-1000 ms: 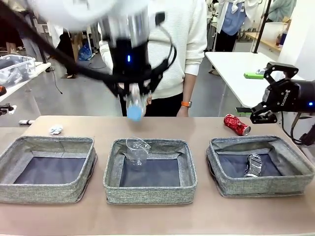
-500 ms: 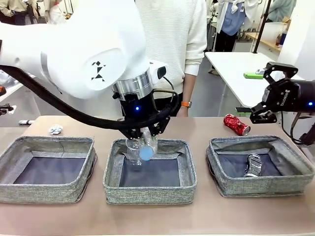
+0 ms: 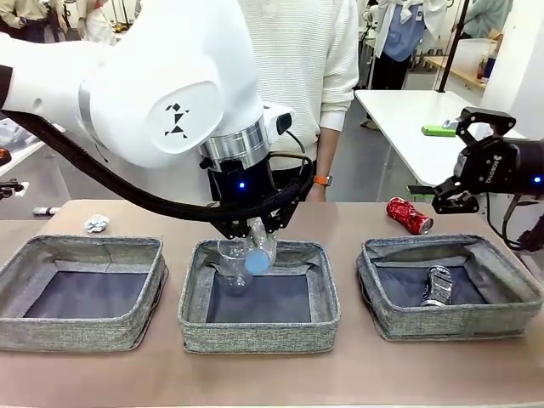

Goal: Sort the waste into the appropriate baskets.
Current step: Place the picked waste into the Fabric basket indicated by the person, then pick up the waste item pointed out by the person.

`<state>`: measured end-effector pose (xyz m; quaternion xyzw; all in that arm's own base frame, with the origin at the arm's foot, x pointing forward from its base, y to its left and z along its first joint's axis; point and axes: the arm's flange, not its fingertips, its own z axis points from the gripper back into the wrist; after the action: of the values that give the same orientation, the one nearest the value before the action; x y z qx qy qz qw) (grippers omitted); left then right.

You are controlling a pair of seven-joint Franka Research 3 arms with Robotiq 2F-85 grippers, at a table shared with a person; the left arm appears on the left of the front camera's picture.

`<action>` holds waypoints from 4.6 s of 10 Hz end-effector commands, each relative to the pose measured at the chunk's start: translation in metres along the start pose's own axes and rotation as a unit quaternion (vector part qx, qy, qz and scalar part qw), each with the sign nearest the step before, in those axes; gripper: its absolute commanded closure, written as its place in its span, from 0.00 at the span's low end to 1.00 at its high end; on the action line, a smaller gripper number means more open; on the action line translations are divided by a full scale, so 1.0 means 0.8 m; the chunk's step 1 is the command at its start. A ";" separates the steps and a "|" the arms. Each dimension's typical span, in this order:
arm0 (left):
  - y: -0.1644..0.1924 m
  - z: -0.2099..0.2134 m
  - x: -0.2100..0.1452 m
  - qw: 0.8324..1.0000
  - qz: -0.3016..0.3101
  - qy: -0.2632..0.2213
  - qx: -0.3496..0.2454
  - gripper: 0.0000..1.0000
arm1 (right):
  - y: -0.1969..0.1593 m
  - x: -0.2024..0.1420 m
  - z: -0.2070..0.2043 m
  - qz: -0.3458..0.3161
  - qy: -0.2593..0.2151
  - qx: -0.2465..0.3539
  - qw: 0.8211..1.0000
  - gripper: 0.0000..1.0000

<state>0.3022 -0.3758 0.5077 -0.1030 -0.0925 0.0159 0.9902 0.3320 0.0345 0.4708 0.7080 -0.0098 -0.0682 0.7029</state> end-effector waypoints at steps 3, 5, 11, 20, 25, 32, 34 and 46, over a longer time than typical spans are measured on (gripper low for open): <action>0.000 0.002 0.004 1.000 0.006 -0.015 -0.021 0.15 | 0.001 0.001 -0.002 0.009 0.000 0.008 1.000 0.00; 0.000 0.003 0.004 1.000 0.008 -0.016 -0.023 0.00 | 0.001 0.001 -0.002 0.009 0.000 0.008 1.000 0.00; 0.020 0.023 0.018 0.998 -0.002 0.013 -0.061 0.00 | 0.001 0.001 -0.002 0.009 0.000 0.008 1.000 0.00; 0.403 0.138 0.067 0.875 0.013 0.038 -0.482 0.00 | 0.001 0.001 -0.002 0.009 0.000 0.008 1.000 0.00; 0.469 0.079 0.042 0.838 0.084 0.031 -0.538 0.00 | 0.001 0.001 -0.002 0.009 0.000 0.008 1.000 0.00; 0.478 0.087 0.049 0.849 0.086 0.022 -0.521 0.00 | 0.001 0.001 -0.002 0.009 0.000 0.008 1.000 0.00; 0.478 0.087 0.049 0.849 0.086 0.022 -0.521 0.00 | 0.001 0.001 -0.002 0.009 0.000 0.008 1.000 0.00; 0.478 0.087 0.049 0.849 0.086 0.022 -0.521 0.00 | 0.001 0.001 -0.002 0.009 0.000 0.008 1.000 0.00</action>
<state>0.3236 0.0143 0.5005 -0.6089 -0.0507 0.0553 0.7897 0.3319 0.0344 0.4706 0.7080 -0.0097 -0.0681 0.7029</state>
